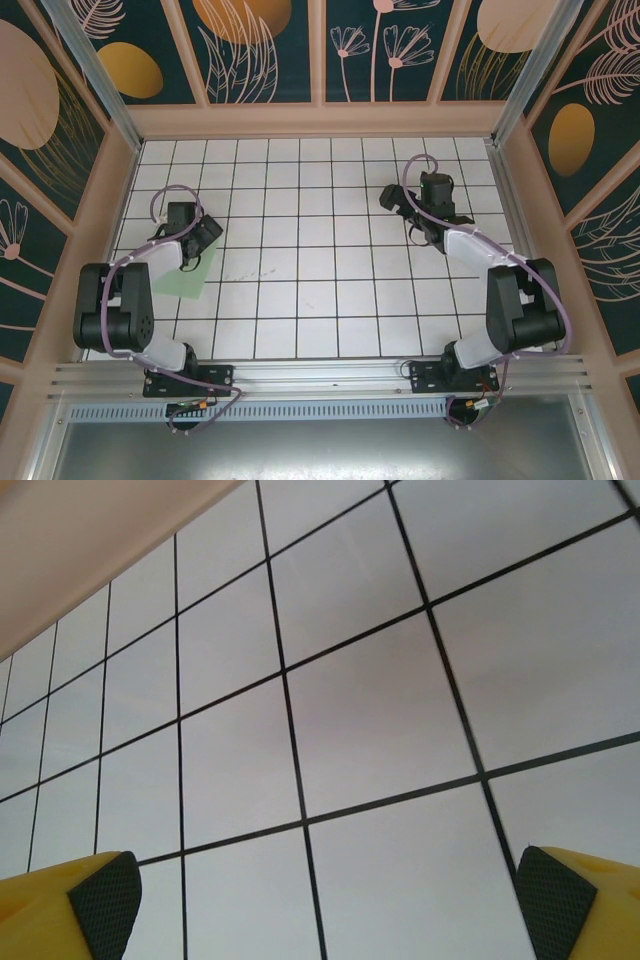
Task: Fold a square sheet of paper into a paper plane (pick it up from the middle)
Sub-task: Move the square sheet of paper to the center of the table.
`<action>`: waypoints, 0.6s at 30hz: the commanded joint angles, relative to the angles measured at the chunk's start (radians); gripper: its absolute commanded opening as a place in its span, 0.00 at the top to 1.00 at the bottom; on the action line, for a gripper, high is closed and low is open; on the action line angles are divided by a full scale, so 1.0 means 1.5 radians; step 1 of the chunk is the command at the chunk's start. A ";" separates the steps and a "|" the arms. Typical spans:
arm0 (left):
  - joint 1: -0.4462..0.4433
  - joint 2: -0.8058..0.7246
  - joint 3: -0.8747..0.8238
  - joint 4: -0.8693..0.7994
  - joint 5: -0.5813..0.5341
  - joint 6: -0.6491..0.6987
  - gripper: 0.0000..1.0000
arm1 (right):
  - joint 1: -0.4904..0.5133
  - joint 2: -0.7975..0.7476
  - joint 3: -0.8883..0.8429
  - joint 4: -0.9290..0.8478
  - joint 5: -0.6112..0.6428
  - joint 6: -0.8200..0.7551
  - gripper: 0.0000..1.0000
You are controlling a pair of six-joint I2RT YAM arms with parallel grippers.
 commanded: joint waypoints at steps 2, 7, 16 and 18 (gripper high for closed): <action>0.004 0.039 0.024 -0.007 0.064 -0.017 0.02 | 0.008 0.017 0.020 -0.005 -0.021 0.021 0.01; -0.019 0.064 0.036 -0.001 0.099 -0.022 0.03 | 0.009 0.023 0.026 -0.012 -0.013 0.021 0.01; -0.172 0.140 0.090 0.021 0.158 -0.068 0.04 | 0.008 0.025 0.036 -0.037 0.020 0.030 0.01; -0.223 0.158 0.115 0.024 0.170 -0.082 0.04 | 0.008 0.025 0.037 -0.045 0.028 0.035 0.01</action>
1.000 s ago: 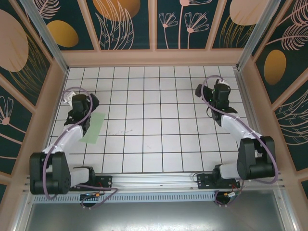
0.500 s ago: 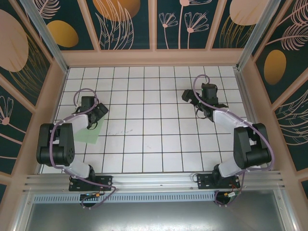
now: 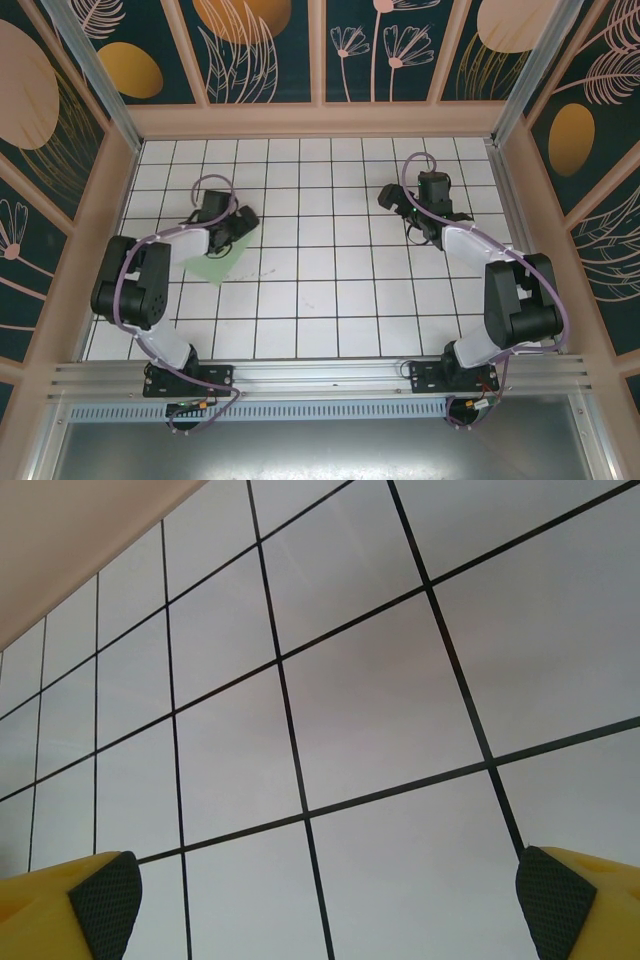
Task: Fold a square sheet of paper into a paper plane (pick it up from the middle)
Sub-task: Move the square sheet of paper to the center of the table.
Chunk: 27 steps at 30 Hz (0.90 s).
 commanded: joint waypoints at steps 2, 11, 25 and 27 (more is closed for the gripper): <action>-0.104 0.061 0.043 -0.013 0.096 -0.055 0.04 | 0.004 0.007 0.017 -0.029 0.029 0.019 0.01; -0.182 0.068 0.136 0.022 0.177 -0.076 0.02 | 0.006 0.006 0.019 -0.049 -0.001 0.022 0.11; 0.005 -0.095 0.109 -0.090 0.041 -0.019 0.01 | 0.290 0.242 0.230 -0.068 -0.079 0.027 0.42; 0.017 -0.108 0.107 -0.108 0.018 -0.006 0.01 | 0.319 0.289 0.274 -0.078 -0.077 0.032 0.42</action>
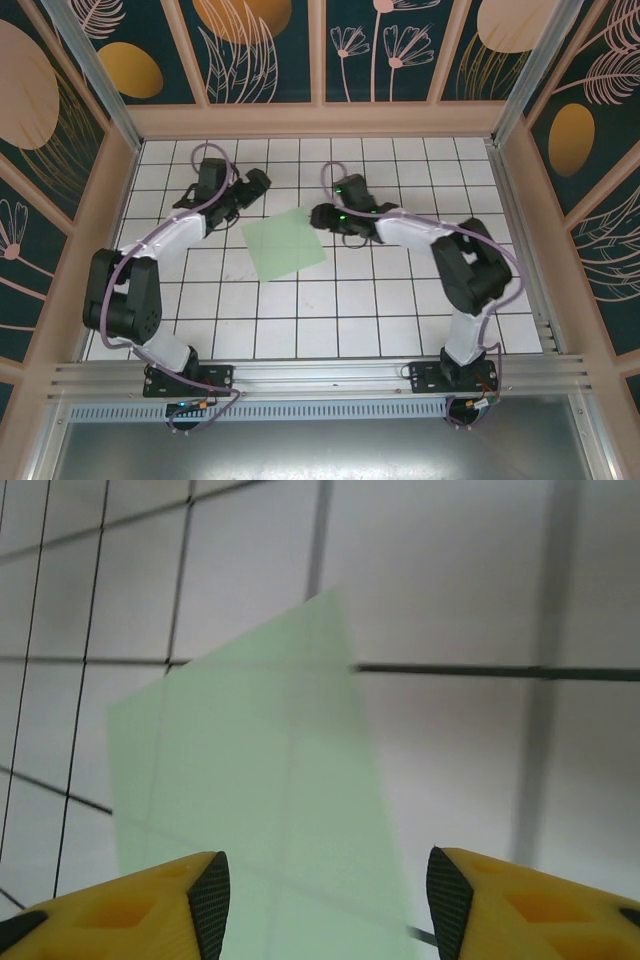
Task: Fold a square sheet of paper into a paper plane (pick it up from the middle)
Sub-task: Move the square sheet of paper to the center of the table.
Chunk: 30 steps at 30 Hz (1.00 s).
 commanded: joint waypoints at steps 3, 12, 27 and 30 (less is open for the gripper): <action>0.019 -0.037 -0.020 -0.065 -0.069 0.039 0.01 | 0.064 0.117 0.122 -0.055 -0.014 0.019 0.42; 0.027 -0.031 -0.030 -0.062 -0.063 0.042 0.01 | 0.078 0.171 0.147 -0.151 0.020 -0.010 0.41; 0.028 -0.004 -0.046 -0.034 -0.032 0.059 0.02 | -0.018 -0.047 -0.053 -0.261 0.130 -0.178 0.38; 0.027 -0.005 -0.062 -0.025 -0.023 0.054 0.02 | 0.003 -0.046 0.009 -0.308 0.150 -0.160 0.31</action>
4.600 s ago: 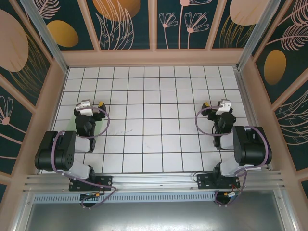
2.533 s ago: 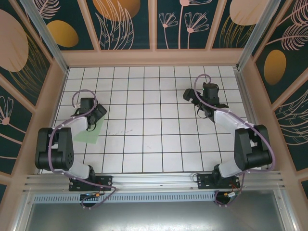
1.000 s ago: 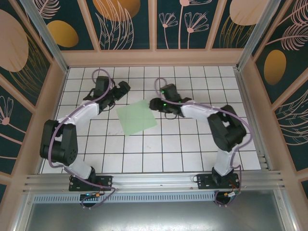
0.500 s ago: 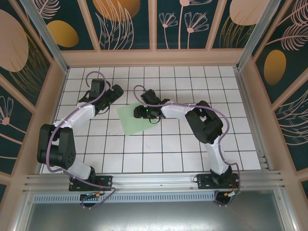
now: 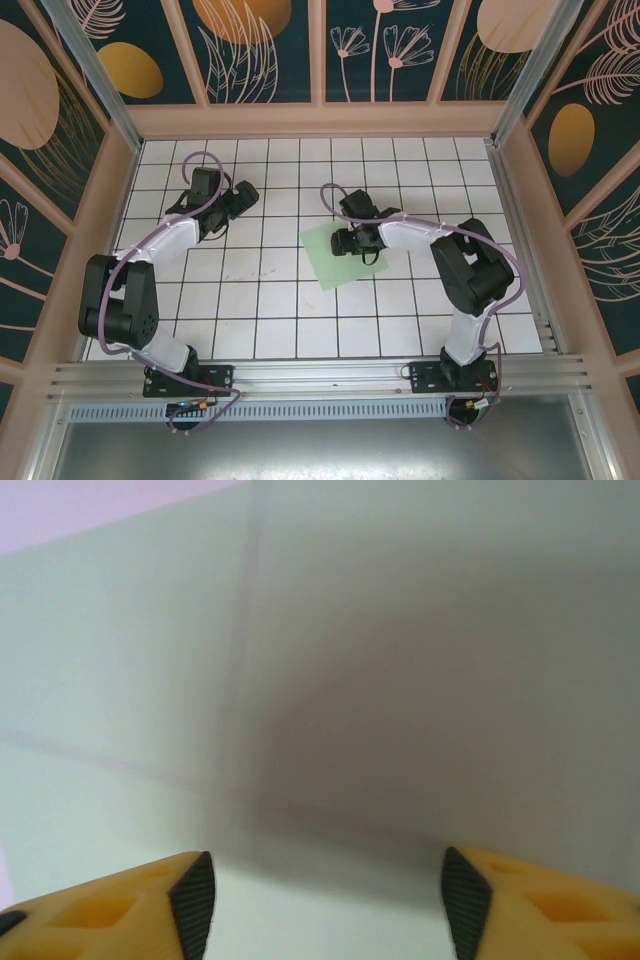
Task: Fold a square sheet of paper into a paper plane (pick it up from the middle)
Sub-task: Move the square sheet of paper to the center of the table.
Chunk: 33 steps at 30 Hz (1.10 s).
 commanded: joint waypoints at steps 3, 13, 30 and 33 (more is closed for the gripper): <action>0.006 0.007 -0.035 0.021 0.016 0.009 0.01 | 0.045 0.011 0.084 -0.126 0.073 -0.004 0.19; 0.007 0.018 -0.037 0.027 0.038 0.009 0.01 | 0.050 0.083 0.121 -0.153 0.072 0.002 0.08; 0.006 0.028 -0.032 0.034 0.071 0.002 0.02 | 0.017 0.140 0.073 -0.139 0.038 0.010 0.24; 0.006 0.029 -0.032 0.035 0.074 0.002 0.02 | 0.011 0.126 0.072 -0.131 0.026 0.010 0.28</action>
